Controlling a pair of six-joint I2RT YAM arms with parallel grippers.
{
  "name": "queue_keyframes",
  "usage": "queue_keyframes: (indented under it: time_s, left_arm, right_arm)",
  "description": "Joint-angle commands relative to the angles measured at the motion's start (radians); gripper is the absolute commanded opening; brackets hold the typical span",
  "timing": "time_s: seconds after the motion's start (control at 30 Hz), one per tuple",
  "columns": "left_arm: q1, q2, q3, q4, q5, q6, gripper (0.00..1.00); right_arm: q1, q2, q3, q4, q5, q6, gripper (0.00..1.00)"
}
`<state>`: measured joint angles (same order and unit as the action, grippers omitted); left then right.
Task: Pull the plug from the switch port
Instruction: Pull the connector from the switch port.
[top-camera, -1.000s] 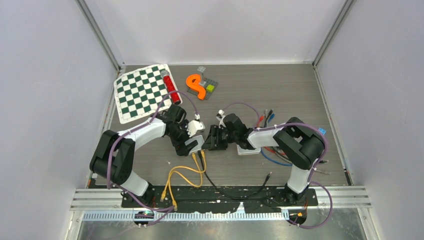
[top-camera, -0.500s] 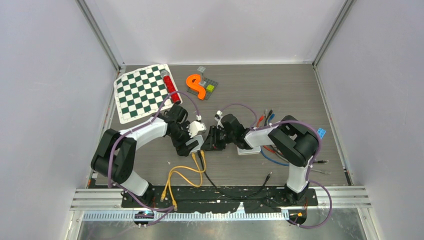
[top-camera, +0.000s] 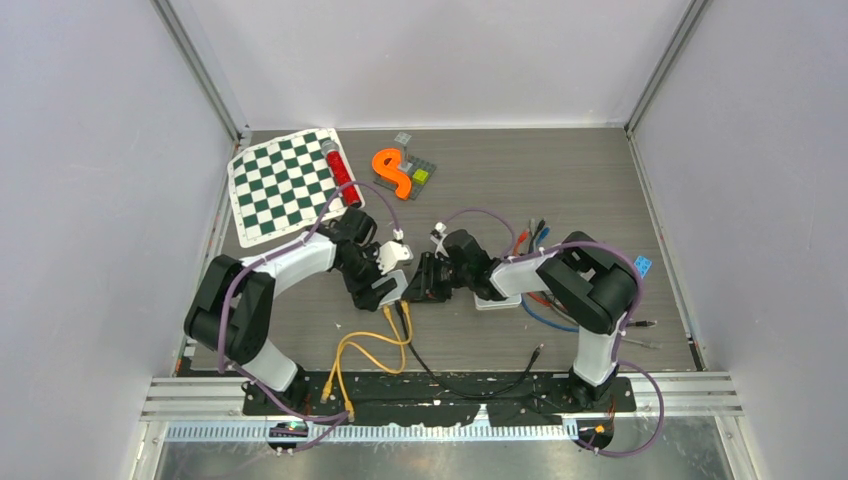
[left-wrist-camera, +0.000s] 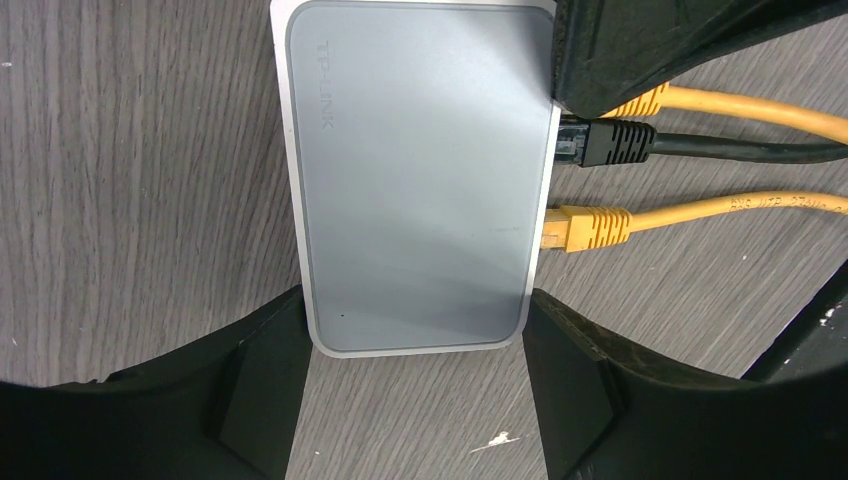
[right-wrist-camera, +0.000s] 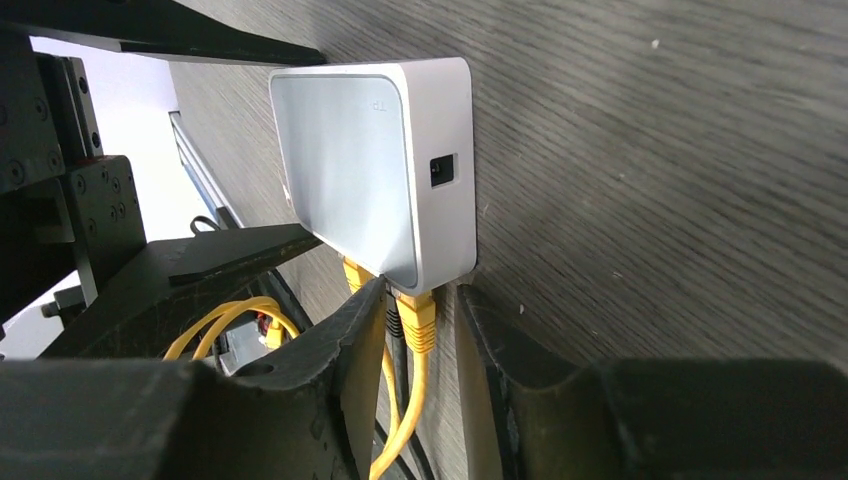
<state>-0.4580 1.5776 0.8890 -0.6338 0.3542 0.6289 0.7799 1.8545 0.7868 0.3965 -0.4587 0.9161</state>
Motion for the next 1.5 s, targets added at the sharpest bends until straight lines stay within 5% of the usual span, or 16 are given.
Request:
queue_keyframes:
  time_s: [0.0,0.4,0.93,1.17,1.27,1.37,1.47]
  left_arm:
    - [-0.007,0.023,0.041,-0.035,0.049,-0.016,0.61]
    - [-0.012,0.046,0.057,-0.041,0.062,-0.028,0.55]
    - [-0.021,0.029,0.053,-0.053,0.004,-0.005,0.55]
    - [-0.022,0.027,0.052,-0.044,-0.005,-0.008,0.56]
    - [-0.022,0.026,0.052,-0.042,-0.006,-0.006,0.56]
    - [-0.022,0.026,0.053,-0.041,-0.009,-0.006,0.56]
    - [-0.022,0.026,0.049,-0.041,-0.009,-0.008,0.56]
  right_arm:
    - [0.014,-0.052,-0.023,-0.017,0.021,-0.013,0.39]
    - [0.030,0.009,0.012,0.014,0.032,0.036,0.40]
    - [-0.009,0.064,0.008,0.116,-0.053,0.071,0.14]
    - [-0.008,0.023,0.017,-0.019,-0.022,-0.028,0.05]
    - [-0.009,0.021,0.015,-0.037,-0.028,-0.036,0.07]
    - [-0.011,0.017,0.013,-0.042,-0.007,-0.023,0.25]
    - [-0.013,0.022,0.025,-0.050,0.014,-0.013,0.30]
